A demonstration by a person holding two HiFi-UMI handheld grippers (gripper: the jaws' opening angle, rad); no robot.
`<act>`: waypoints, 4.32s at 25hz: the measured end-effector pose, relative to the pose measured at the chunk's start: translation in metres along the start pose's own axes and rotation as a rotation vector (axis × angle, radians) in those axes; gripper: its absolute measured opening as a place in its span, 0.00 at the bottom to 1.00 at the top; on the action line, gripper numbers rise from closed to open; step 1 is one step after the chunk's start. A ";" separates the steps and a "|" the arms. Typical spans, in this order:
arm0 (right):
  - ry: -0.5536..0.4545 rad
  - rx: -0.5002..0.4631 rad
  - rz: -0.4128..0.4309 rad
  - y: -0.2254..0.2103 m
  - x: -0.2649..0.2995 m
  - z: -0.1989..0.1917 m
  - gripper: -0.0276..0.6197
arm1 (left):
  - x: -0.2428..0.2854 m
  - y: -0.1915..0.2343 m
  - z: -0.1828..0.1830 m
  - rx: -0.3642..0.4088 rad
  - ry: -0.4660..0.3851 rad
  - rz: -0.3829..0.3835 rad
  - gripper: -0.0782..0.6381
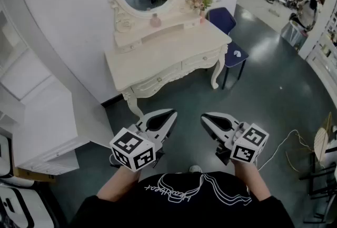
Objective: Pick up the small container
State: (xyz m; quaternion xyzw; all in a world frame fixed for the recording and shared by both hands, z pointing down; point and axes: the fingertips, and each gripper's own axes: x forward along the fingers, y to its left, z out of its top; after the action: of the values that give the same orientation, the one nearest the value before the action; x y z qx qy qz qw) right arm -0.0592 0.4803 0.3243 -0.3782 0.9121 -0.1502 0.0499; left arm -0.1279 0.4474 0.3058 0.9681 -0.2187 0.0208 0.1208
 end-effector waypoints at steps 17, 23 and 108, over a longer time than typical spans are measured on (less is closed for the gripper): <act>-0.003 0.006 0.005 0.010 0.032 -0.007 0.05 | -0.025 0.029 -0.001 -0.010 0.003 0.020 0.12; -0.003 0.010 -0.001 -0.013 0.044 -0.009 0.05 | -0.009 0.051 -0.002 -0.016 0.005 0.020 0.12; 0.262 0.288 0.041 -0.617 0.429 0.066 0.05 | 0.423 0.748 0.048 0.047 0.175 0.504 0.42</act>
State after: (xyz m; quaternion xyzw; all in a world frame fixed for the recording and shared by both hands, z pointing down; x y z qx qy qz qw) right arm 0.0669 -0.2502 0.4631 -0.3257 0.8875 -0.3258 -0.0125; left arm -0.0668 -0.3963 0.4668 0.8800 -0.4412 0.1390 0.1080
